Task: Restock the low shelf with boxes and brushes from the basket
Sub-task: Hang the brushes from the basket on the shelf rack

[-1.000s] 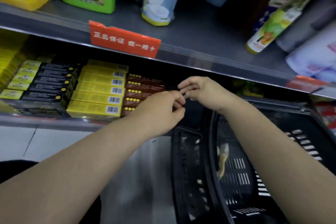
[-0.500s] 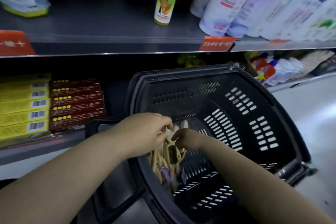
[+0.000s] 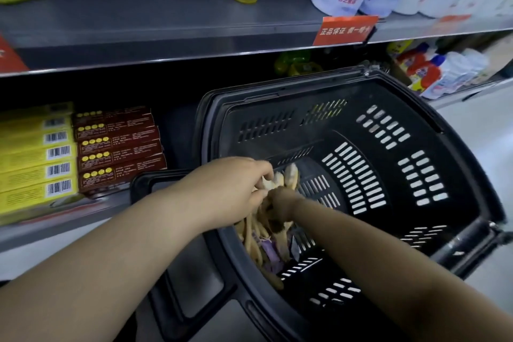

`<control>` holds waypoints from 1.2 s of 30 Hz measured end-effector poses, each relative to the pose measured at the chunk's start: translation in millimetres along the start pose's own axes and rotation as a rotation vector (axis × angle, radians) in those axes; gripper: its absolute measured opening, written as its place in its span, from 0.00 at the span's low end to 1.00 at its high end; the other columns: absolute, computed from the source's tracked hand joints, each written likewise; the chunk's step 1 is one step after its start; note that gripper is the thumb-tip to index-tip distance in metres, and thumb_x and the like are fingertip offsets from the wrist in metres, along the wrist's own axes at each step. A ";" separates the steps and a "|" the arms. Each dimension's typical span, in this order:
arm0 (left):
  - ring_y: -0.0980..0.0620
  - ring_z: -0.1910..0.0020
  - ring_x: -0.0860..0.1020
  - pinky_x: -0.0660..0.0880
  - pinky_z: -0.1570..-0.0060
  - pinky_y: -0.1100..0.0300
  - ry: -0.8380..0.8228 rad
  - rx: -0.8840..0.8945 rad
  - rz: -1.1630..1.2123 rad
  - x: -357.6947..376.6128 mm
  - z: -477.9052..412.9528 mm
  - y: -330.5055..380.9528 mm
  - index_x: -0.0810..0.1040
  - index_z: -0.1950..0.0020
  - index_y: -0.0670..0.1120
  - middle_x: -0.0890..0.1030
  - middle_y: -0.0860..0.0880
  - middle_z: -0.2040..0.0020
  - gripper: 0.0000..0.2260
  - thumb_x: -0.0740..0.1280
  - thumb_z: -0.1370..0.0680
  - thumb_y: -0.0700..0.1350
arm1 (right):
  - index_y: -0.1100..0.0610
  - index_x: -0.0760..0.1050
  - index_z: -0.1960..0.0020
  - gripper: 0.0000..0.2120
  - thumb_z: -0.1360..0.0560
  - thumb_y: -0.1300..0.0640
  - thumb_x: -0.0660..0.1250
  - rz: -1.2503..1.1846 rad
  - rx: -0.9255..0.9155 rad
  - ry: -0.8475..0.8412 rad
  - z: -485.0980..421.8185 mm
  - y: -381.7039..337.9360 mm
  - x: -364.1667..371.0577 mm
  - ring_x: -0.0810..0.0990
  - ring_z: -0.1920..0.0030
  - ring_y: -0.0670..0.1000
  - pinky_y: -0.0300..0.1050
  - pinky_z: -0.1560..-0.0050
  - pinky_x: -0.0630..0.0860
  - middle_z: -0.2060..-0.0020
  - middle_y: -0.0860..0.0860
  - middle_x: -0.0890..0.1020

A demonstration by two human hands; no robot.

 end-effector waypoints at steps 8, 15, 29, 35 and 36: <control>0.55 0.39 0.72 0.69 0.47 0.64 0.110 -0.311 0.805 -1.4 -4.6 -20.3 0.54 0.24 0.45 0.70 0.50 0.32 0.30 0.65 0.22 0.46 | 0.50 0.79 0.58 0.07 0.29 0.47 0.68 -0.778 -0.209 0.116 85.9 19.4 -143.9 0.82 0.64 0.44 0.37 0.62 0.80 0.62 0.48 0.83; 0.60 0.63 0.82 0.79 0.65 0.65 0.103 -0.337 1.025 5.7 -2.0 -17.8 0.72 0.44 0.46 0.82 0.48 0.53 0.07 0.58 0.19 0.38 | 0.55 0.78 0.54 0.15 0.24 0.44 0.63 -1.531 -0.384 0.271 91.2 4.6 -167.9 0.80 0.56 0.53 0.48 0.50 0.81 0.56 0.54 0.80; 0.57 0.75 0.75 0.80 0.69 0.62 0.229 -0.525 1.301 3.3 9.2 -31.5 0.75 0.43 0.41 0.75 0.47 0.65 0.09 0.57 0.18 0.41 | 0.57 0.66 0.30 0.18 0.19 0.58 0.55 -0.434 0.162 -0.121 -6.4 -23.8 41.7 0.74 0.39 0.59 0.55 0.44 0.72 0.36 0.57 0.73; 0.55 0.71 0.74 0.78 0.65 0.61 0.220 -0.507 1.267 0.2 8.3 -28.8 0.75 0.43 0.42 0.74 0.48 0.64 0.08 0.60 0.20 0.40 | 0.62 0.70 0.38 0.15 0.24 0.68 0.62 -1.047 0.057 -0.257 17.2 -10.4 -2.0 0.78 0.57 0.50 0.42 0.56 0.78 0.47 0.58 0.77; 0.55 0.70 0.74 0.78 0.65 0.62 0.218 -0.501 1.285 0.6 7.8 -27.2 0.76 0.44 0.43 0.74 0.48 0.64 0.07 0.60 0.20 0.39 | 0.61 0.71 0.41 0.13 0.25 0.70 0.61 -1.132 0.019 -0.250 26.3 -7.3 -17.8 0.78 0.58 0.49 0.40 0.58 0.78 0.51 0.56 0.78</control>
Point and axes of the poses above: each hand's wrist, its own z-axis away from the middle knuckle, its own x-axis out of the palm, y = z × x, the point moved 9 cm from there along -z, towards the middle knuckle
